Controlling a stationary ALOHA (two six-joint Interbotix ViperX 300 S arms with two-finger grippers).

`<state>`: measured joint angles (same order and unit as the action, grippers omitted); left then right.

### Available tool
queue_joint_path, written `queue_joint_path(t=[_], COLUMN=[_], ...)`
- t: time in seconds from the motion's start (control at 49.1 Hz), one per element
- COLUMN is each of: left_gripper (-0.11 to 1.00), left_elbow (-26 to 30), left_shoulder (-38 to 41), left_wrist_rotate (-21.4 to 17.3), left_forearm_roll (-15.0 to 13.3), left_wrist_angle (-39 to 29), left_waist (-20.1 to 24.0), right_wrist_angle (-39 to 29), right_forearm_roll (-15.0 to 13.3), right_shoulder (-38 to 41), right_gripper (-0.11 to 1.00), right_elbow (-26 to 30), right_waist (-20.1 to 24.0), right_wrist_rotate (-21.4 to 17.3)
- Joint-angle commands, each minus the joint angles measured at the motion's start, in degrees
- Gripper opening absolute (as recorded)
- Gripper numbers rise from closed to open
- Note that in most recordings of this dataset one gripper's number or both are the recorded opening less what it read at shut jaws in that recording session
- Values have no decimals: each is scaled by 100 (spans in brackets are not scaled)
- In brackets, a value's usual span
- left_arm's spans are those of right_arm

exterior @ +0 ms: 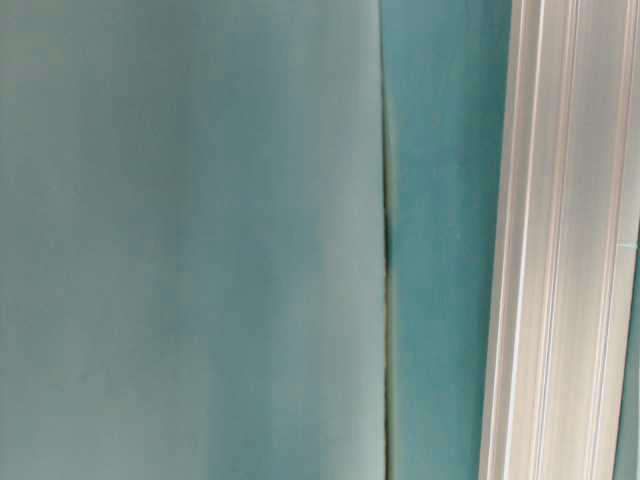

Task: Lift the metal rail with both hands.
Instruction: 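Move both grippers inward toward the two ends of the silver rail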

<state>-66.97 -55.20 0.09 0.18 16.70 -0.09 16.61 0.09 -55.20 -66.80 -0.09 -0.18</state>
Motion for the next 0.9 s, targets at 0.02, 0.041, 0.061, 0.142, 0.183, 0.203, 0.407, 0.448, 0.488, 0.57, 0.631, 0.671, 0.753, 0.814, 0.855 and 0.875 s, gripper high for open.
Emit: queue_joint_path(t=[0.02, 0.041, 0.061, 0.142, 0.183, 0.203, 0.407, 0.448, 0.488, 0.57, 0.631, 0.671, 0.753, 0.814, 0.855, 0.875], left_gripper=[14, 13, 10, 1, -2, -3, -4, -4, -4, -4, -4, -4, -4, -4, -4, -4], left_elbow=[255, 308, 369, 642, 773, 853, 1582, 1687, 1793, 1960, 2074, 2153, 2347, 2522, 2637, 2698], left_shoulder=[167, 193, 220, 308, 369, 387, 747, 844, 940, 1151, 1345, 1485, 1811, 2127, 2285, 2355], left_wrist_rotate=[255, 264, 281, 237, 193, 167, -237, -308, -360, -422, -422, -422, -448, -457, -457, -457], left_forearm_roll=[70, 70, 88, 105, 105, 105, 105, 105, 105, 114, 105, 105, 105, 105, 105, 105], left_wrist_angle=[-448, -580, -738, -1397, -1714, -1881, -3489, -3735, -3946, -4236, -4403, -4518, -4834, -5098, -5247, -5335], left_waist=[281, 299, 308, 325, 334, 343, 325, 352, 387, 448, 501, 519, 545, 536, 536, 536], right_wrist_angle=[9, -26, -88, -457, -668, -782, -1934, -2232, -2549, -3234, -3762, -4078, -4579, -4913, -5106, -5229], right_forearm_roll=[79, 123, 193, 475, 571, 598, 650, 650, 650, 650, 650, 650, 659, 659, 659, 659], right_shoulder=[88, 97, 105, 158, 167, 185, 246, 308, 387, 606, 826, 976, 1310, 1556, 1723, 1846], right_gripper=[14, 16, 17, 4, 1, 0, -2, -2, -2, -2, -2, -2, -2, -2, -2, -2], right_elbow=[-9, -9, -9, 0, 26, 35, 466, 598, 747, 1063, 1318, 1494, 1802, 2004, 2118, 2215], right_waist=[-26, -26, -35, -79, -97, -105, -246, -272, -281, -290, -290, -290, -281, -272, -264, -255], right_wrist_rotate=[-26, -35, -53, -167, -246, -290, -835, -923, -1002, -1090, -1134, -1169, -1266, -1327, -1354, -1354])
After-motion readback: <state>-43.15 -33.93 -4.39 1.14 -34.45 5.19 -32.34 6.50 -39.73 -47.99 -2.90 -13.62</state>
